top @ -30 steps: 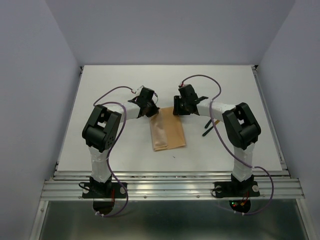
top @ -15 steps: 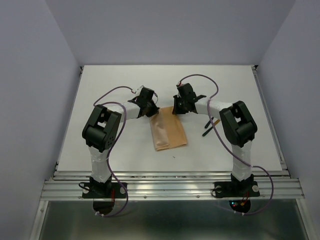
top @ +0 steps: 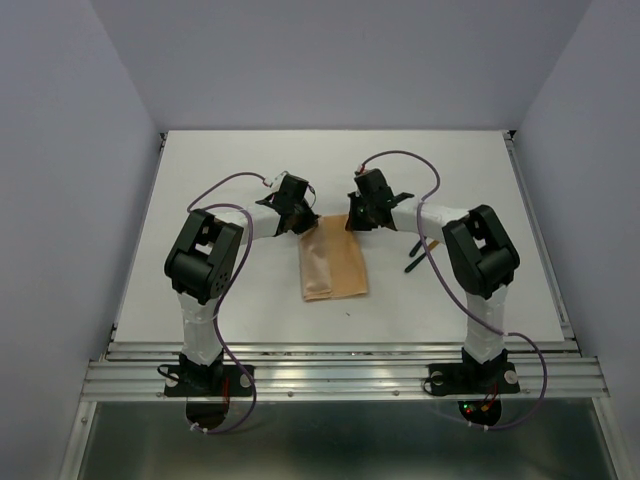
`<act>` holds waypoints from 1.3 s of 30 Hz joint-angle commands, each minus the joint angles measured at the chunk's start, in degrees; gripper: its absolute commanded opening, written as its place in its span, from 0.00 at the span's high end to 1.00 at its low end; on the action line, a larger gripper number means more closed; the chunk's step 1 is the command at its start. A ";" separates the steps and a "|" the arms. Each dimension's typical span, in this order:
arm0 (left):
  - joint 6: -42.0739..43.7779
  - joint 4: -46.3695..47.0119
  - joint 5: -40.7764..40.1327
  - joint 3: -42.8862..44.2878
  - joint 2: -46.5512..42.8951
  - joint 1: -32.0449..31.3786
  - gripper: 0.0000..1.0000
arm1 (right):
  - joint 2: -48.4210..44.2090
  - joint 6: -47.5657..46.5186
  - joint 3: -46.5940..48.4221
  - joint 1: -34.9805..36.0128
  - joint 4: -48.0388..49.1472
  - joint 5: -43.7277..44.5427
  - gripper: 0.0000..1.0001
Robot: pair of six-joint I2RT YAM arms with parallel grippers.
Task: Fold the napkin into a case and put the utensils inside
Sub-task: Pick up the 2/3-rectangle-folded napkin at the center of the board, then fold the 2/3-rectangle-folded napkin at the center of the board.
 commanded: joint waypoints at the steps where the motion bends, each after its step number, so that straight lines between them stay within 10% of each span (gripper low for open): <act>1: 1.08 -4.59 -1.02 -1.60 2.47 0.19 1.00 | -5.37 1.07 -0.85 1.86 2.30 1.71 0.99; 39: 0.99 -4.32 -0.85 -3.01 1.59 0.11 1.00 | 6.75 5.29 11.01 8.81 3.27 -4.26 0.99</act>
